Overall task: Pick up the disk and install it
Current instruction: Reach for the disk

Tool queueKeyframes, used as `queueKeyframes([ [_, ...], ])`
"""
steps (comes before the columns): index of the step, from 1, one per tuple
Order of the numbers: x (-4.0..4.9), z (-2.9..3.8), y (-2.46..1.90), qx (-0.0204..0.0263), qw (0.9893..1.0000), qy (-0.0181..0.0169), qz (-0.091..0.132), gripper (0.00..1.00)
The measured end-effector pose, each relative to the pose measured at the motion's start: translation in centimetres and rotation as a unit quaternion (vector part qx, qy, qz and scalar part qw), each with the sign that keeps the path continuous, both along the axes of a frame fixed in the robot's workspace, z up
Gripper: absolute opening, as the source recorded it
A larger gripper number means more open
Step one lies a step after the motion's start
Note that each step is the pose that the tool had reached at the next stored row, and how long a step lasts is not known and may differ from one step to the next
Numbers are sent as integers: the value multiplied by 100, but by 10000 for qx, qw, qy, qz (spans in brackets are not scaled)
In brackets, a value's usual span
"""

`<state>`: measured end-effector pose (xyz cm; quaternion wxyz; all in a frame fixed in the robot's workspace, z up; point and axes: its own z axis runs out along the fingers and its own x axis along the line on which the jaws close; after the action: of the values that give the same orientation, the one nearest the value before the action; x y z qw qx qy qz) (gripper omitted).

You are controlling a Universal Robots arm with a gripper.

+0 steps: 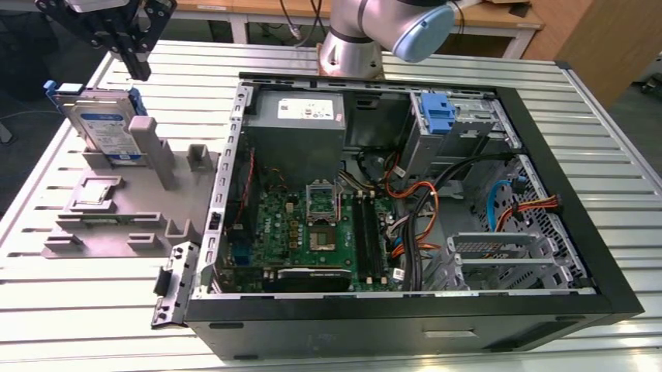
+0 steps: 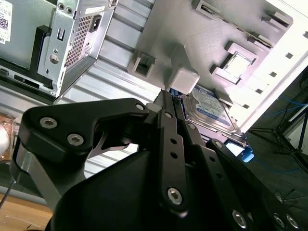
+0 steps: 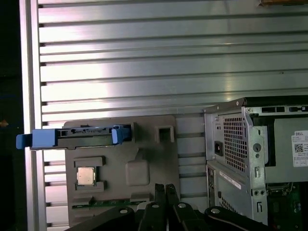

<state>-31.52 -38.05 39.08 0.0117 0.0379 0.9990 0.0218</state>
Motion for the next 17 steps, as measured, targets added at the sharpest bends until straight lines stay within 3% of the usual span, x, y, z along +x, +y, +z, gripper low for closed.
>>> queueKeyframes([
  [17, -57, -1, 0, 0, 10000, -1, 0, 15],
])
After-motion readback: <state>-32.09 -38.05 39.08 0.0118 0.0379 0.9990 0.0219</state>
